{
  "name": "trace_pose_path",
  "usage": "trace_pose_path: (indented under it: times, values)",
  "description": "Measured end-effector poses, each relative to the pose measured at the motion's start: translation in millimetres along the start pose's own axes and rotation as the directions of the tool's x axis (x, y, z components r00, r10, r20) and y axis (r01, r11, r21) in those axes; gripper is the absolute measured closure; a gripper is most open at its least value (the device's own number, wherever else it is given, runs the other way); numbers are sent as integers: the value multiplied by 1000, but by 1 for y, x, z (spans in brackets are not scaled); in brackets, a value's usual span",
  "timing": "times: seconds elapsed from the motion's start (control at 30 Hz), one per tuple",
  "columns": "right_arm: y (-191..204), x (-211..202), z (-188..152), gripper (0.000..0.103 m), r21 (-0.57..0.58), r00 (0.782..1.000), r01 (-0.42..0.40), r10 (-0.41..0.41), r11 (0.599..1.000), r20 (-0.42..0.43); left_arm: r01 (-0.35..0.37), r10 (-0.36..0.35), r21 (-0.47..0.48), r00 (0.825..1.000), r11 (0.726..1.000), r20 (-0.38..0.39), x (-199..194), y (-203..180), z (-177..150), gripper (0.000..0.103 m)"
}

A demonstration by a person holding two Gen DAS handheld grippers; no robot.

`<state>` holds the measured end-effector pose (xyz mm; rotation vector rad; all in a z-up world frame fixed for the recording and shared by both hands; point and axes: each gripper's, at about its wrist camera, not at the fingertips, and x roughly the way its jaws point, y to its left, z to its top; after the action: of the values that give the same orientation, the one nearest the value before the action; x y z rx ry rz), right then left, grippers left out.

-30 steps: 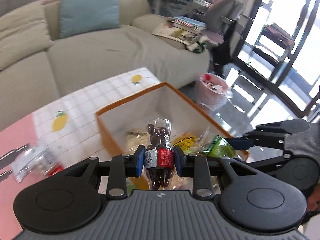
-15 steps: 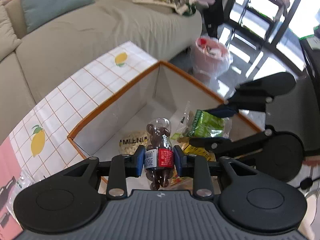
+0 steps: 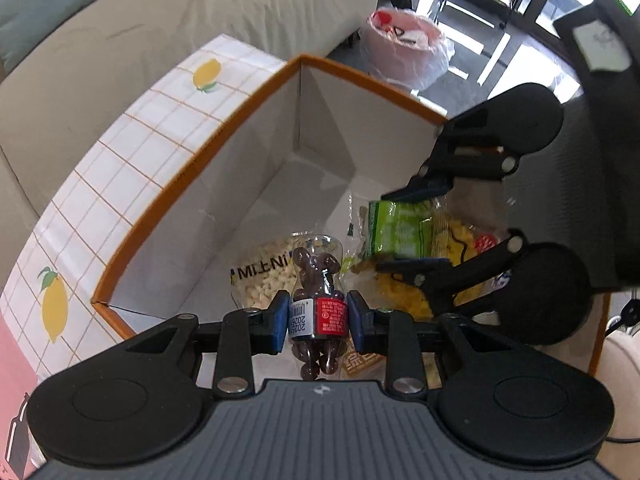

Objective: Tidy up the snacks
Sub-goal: 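Lower both snacks into the box and open both tools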

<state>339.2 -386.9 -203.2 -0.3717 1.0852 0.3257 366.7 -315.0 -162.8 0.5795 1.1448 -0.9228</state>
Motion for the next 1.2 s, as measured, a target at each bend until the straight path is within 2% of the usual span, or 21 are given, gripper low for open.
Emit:
trace_pose_path:
  times: [0.13, 0.17, 0.2, 0.23, 0.37, 0.4, 0.5, 0.57, 0.7, 1.0, 1.2]
  values:
    - [-2, 1, -3, 56, -15, 1000, 4, -4, 1000, 1, 14, -14, 5, 1000, 1000, -19, 8, 1, -1, 69]
    - [-3, -1, -4, 53, -20, 1000, 12, -12, 1000, 9, 18, -18, 10, 1000, 1000, -20, 9, 1, -3, 69]
    - [-1, -5, -5, 44, -25, 1000, 16, -16, 1000, 21, 18, -18, 12, 1000, 1000, -23, 8, 0, -4, 69]
    - [1, -11, -5, 42, -30, 999, 20, -19, 999, 40, 19, -18, 19, 999, 1000, -26, 9, -1, -6, 69]
    - [11, -35, -10, 42, -40, 995, 3, 1, 999, 100, 33, -31, 53, 999, 998, -38, 8, -5, -7, 69]
    - [12, -39, -11, 45, -37, 995, -20, 24, 999, 102, 31, -29, 60, 999, 998, -40, 8, -6, -8, 69]
    - [23, -41, -15, 70, -24, 991, -112, 114, 993, 72, 26, -24, 70, 999, 997, -42, 7, -8, -8, 69]
    - [29, -35, -17, 76, 7, 983, -177, 176, 984, 43, 23, -20, 72, 999, 997, -48, 8, -10, -9, 69]
    - [38, -18, -20, 93, 38, 981, -191, 192, 981, -7, 31, -27, 69, 998, 997, -56, 7, -13, -15, 69]
    - [48, -12, -28, 94, 27, 950, -298, 299, 954, -92, 94, -84, 103, 992, 990, -95, 9, -36, -26, 70]
    - [46, -17, -35, 92, 60, 949, -298, 303, 953, -89, 86, -72, 107, 990, 991, -122, 20, -47, -34, 70]
